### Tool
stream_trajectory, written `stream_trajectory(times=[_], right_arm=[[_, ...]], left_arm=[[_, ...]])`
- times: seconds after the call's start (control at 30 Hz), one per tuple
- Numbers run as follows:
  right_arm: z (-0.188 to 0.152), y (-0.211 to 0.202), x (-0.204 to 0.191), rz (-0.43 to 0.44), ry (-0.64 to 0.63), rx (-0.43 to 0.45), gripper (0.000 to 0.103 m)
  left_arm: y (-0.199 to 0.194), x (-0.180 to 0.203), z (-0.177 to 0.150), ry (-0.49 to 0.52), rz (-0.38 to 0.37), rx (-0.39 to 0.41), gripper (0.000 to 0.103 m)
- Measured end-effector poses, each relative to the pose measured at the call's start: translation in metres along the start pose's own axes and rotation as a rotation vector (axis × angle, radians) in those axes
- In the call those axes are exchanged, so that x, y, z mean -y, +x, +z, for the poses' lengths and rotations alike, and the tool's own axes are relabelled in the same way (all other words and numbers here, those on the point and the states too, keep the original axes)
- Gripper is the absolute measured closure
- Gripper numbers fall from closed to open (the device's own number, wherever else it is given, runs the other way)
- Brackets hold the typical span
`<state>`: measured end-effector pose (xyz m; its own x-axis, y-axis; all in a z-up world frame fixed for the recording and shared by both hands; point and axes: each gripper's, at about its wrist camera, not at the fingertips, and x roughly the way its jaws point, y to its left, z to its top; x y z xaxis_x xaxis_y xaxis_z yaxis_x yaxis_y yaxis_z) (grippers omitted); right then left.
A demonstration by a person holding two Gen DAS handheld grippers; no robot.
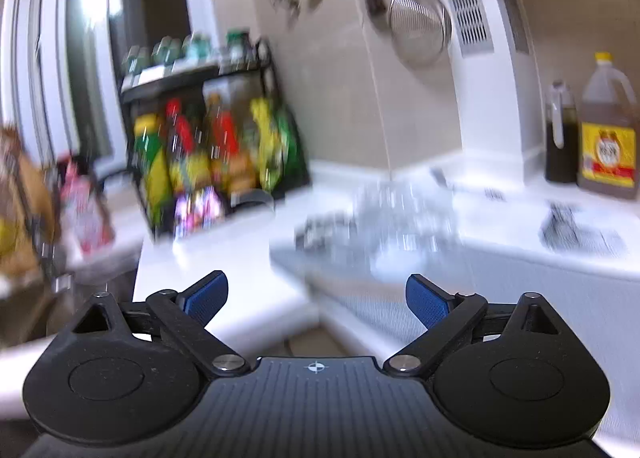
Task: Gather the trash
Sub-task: 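Move the right gripper up to the clear plastic bag on the counter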
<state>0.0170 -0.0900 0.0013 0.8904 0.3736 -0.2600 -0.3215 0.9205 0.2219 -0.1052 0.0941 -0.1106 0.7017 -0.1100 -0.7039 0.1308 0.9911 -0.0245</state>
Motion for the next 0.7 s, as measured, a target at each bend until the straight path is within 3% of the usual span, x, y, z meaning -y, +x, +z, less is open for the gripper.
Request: stream_trajectory(times=[0.13, 0.3, 0.33, 0.4, 0.47, 0.53, 0.7], right_arm=[[0.024, 0.067, 0.021, -0.05, 0.106, -0.054, 0.006], [0.02, 0.135, 0.04, -0.097, 0.231, -0.168, 0.007], [0.017, 0.144, 0.041, -0.102, 0.242, -0.183, 0.011], [0.011, 0.152, 0.041, -0.113, 0.247, -0.186, 0.029], [0.007, 0.159, 0.039, -0.098, 0.228, -0.212, 0.068], [0.007, 0.156, 0.04, -0.08, 0.218, -0.212, 0.093], [0.023, 0.114, 0.043, -0.12, 0.126, -0.054, 0.099]], left_arm=[[-0.006, 0.0, 0.001, 0.009, -0.008, 0.009, 0.0], [-0.007, -0.008, 0.001, -0.001, 0.006, 0.012, 0.0], [-0.006, -0.01, 0.002, -0.01, 0.007, 0.008, 0.0], [-0.005, -0.015, 0.001, -0.028, 0.011, -0.001, 0.0], [-0.002, -0.019, 0.002, -0.045, 0.009, -0.014, 0.0], [0.0, -0.021, 0.002, -0.056, 0.003, -0.022, 0.0], [-0.001, -0.017, 0.003, -0.039, -0.009, -0.011, 0.0]])
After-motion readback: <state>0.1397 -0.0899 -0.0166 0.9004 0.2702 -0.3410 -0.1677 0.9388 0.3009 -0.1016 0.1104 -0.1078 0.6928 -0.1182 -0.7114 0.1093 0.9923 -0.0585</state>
